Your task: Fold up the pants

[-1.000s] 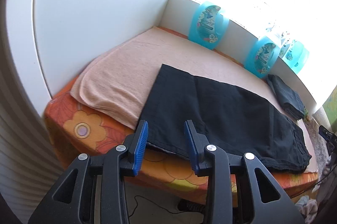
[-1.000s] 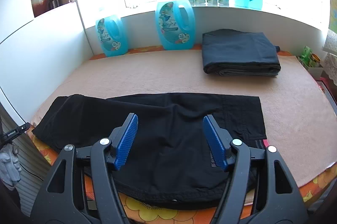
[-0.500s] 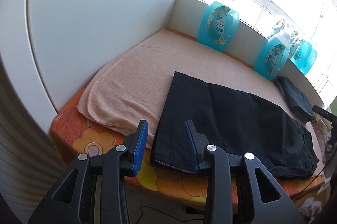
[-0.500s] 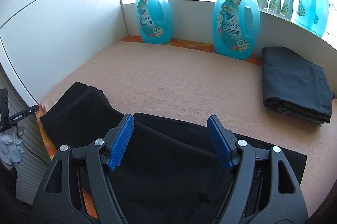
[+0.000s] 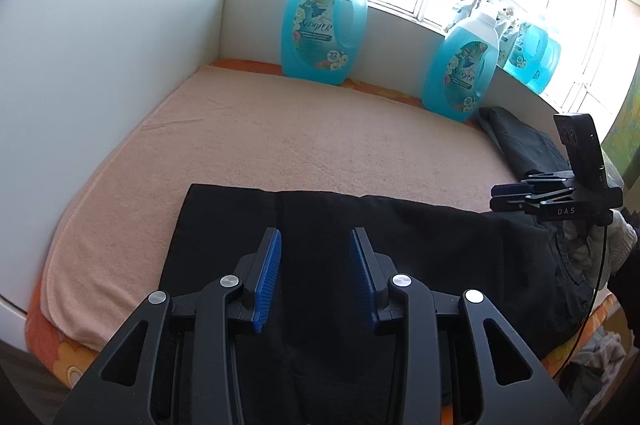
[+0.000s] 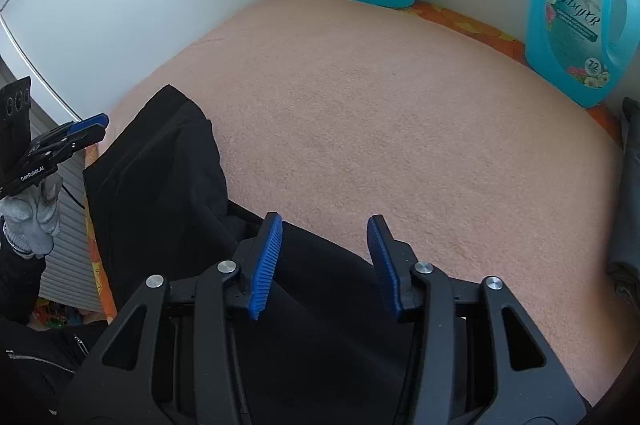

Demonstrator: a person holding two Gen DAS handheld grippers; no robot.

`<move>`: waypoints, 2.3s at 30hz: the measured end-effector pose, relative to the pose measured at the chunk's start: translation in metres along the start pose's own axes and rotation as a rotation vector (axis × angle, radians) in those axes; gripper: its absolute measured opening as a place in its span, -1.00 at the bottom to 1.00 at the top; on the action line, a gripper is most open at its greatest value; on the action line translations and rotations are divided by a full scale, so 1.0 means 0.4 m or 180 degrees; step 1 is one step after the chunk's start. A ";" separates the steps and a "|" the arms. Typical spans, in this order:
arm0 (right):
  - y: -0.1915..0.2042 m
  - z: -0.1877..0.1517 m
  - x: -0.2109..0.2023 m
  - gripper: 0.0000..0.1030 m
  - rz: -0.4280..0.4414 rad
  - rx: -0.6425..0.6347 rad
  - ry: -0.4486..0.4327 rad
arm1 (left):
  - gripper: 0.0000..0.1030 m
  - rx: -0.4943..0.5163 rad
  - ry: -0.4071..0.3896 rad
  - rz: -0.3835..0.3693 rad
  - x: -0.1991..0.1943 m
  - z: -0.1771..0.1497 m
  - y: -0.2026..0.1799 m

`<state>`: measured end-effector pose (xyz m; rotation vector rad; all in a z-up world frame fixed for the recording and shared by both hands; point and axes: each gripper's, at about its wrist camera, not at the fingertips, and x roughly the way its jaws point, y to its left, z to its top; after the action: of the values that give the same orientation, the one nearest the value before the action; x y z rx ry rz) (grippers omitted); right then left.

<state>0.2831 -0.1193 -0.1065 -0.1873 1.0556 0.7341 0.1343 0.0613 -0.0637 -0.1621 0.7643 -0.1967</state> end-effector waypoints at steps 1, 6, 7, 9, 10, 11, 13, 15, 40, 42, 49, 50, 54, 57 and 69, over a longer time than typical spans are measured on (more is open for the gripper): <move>0.010 -0.003 0.012 -0.40 0.0067 -0.0015 0.0022 | -0.34 0.0061 -0.0004 -0.0024 0.008 0.015 -0.016; 0.080 -0.033 0.016 -0.46 0.0179 -0.0276 -0.0007 | -0.34 0.0407 0.0009 -0.0217 0.052 0.082 -0.122; 0.091 -0.038 0.017 -0.46 0.0184 -0.0317 0.0001 | -0.34 0.0465 0.0033 -0.0274 0.065 0.089 -0.144; 0.115 -0.052 0.019 -0.46 0.0137 -0.0446 0.0001 | -0.34 0.0560 0.0124 -0.0381 0.096 0.098 -0.183; 0.130 -0.059 0.021 -0.46 0.0086 -0.0546 0.0012 | -0.34 0.0617 0.0169 -0.0414 0.111 0.098 -0.201; 0.146 -0.068 0.026 -0.46 0.0012 -0.0657 0.0020 | -0.34 0.0703 0.0227 -0.0452 0.125 0.093 -0.220; 0.174 -0.087 0.035 -0.46 -0.0100 -0.0835 0.0066 | -0.34 0.0849 0.0387 -0.0465 0.157 0.076 -0.248; 0.182 -0.096 0.039 -0.46 -0.0123 -0.0913 0.0100 | -0.34 0.0956 0.0529 -0.0465 0.176 0.046 -0.258; -0.032 -0.110 -0.020 -0.67 -0.0074 -0.0287 0.0035 | -0.33 0.0844 0.0601 -0.0340 0.200 -0.073 -0.208; -0.016 -0.135 -0.060 -0.74 -0.0078 -0.0280 -0.0156 | -0.33 0.0841 0.0595 -0.0343 0.200 -0.073 -0.207; 0.107 -0.246 -0.140 -0.81 -0.0355 -0.0460 -0.0633 | -0.33 0.0747 0.0457 -0.0445 0.143 -0.048 -0.198; 0.122 -0.262 -0.146 -0.81 -0.0320 -0.0434 -0.0651 | -0.33 0.0755 0.0412 -0.0421 0.130 -0.044 -0.198; 0.177 -0.300 -0.141 -0.81 -0.0340 -0.0531 -0.0608 | -0.33 0.0672 0.0278 -0.0466 0.082 -0.031 -0.196; 0.200 -0.301 -0.145 -0.81 -0.0242 -0.0618 -0.0558 | -0.33 0.0690 0.0262 -0.0588 0.074 -0.018 -0.227; 0.147 -0.271 -0.202 -0.80 0.0055 -0.0466 -0.0516 | -0.33 0.1149 0.0549 -0.1028 0.179 -0.031 -0.427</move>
<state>0.1448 -0.1636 -0.0811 -0.2404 0.8508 0.8291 0.1560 -0.1219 -0.0836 0.0772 0.8582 -0.6570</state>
